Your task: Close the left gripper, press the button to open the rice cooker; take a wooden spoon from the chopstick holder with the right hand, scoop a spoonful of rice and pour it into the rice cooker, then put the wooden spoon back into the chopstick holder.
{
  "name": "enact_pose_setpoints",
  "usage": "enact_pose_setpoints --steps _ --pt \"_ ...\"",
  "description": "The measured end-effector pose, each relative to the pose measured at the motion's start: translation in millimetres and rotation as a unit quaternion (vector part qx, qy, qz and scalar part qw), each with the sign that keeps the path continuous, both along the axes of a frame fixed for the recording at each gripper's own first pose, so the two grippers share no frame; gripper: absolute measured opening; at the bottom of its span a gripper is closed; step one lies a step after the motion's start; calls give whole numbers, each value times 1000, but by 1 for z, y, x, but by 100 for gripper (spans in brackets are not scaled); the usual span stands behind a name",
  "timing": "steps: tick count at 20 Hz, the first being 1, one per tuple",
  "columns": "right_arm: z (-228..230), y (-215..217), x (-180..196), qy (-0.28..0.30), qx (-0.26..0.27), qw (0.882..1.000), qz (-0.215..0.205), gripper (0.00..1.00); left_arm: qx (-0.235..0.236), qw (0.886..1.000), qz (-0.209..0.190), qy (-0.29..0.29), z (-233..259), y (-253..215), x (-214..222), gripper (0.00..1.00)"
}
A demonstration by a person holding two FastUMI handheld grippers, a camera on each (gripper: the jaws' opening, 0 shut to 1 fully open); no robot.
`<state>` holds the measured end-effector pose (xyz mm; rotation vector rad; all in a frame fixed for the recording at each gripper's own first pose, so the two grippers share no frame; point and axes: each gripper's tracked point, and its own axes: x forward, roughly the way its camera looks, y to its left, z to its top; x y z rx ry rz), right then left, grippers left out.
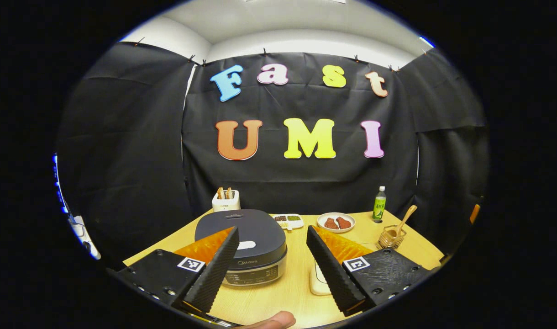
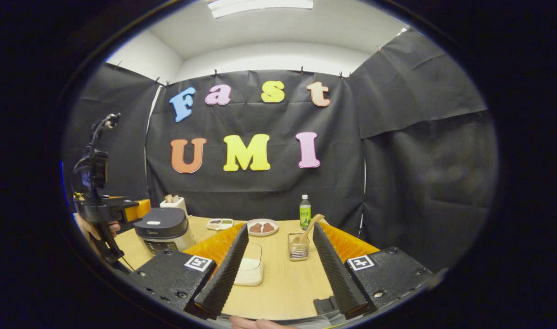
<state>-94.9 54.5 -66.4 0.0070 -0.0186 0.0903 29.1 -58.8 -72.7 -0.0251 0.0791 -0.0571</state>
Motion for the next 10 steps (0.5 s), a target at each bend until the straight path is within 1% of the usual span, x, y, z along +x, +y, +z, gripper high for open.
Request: enact_pose_setpoints --steps 1,2,3,4,6,8,10 --pt "1 0 2 2 1 1000 -1 92 -5 1000 -3 4 0 -2 -10 95" --pt "2 0 3 1 2 1000 0 93 -3 1000 -6 5 0 -4 -19 95" --pt "5 3 3 0 3 1000 2 92 2 1000 -6 0 3 -3 -27 95" --pt "6 3 6 0 4 1000 2 91 6 1000 -2 -3 6 3 -34 95" --pt "6 6 15 2 10 1000 3 93 3 1000 3 -12 9 9 -47 95" --pt "5 11 25 5 18 1000 8 93 -7 1000 -4 -11 5 9 -58 95" --pt "-4 14 33 15 25 999 13 92 -1 1000 -9 -14 -1 13 -67 95"
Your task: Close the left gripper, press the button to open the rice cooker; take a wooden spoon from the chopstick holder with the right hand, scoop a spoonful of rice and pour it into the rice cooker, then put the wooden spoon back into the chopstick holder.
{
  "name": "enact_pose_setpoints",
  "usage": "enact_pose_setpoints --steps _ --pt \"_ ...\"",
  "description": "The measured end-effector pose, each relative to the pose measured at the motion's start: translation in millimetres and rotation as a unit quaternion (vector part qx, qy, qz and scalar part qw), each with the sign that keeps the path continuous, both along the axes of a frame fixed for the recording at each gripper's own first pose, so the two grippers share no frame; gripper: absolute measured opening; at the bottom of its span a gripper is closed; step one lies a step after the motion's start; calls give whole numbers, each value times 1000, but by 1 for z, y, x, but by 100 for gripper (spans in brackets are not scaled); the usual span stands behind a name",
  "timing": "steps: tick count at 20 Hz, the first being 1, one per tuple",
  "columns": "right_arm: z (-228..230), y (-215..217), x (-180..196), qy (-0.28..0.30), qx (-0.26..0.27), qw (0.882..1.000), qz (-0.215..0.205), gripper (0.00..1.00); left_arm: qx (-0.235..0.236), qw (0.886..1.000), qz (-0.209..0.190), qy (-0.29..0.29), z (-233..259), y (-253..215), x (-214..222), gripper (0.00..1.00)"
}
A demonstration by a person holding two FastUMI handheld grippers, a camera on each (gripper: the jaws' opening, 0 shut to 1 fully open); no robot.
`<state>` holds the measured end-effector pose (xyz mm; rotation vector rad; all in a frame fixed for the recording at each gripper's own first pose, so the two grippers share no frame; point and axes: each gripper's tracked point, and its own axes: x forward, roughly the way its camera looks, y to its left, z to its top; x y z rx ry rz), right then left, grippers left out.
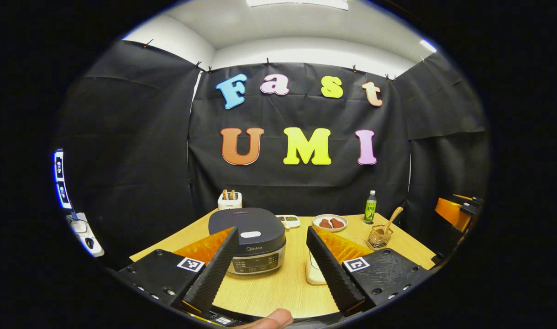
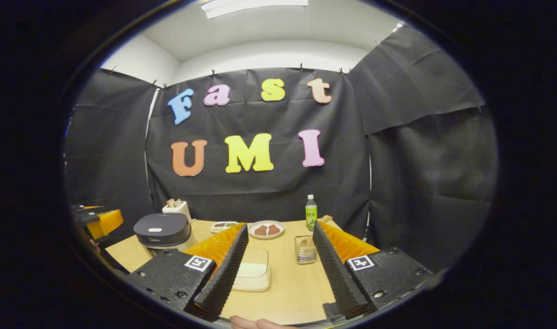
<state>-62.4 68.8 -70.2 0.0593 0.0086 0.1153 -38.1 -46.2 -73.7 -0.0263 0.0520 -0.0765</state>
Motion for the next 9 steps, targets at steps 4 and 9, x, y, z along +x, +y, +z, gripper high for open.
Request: enact_pose_setpoints --steps 4,9 --pt "-16 0 5 16 4 1000 6 93 5 1000 1 -12 -3 1 -17 95" --pt "-8 -13 -14 2 -4 1000 2 92 23 999 -7 -34 7 -6 -36 96"
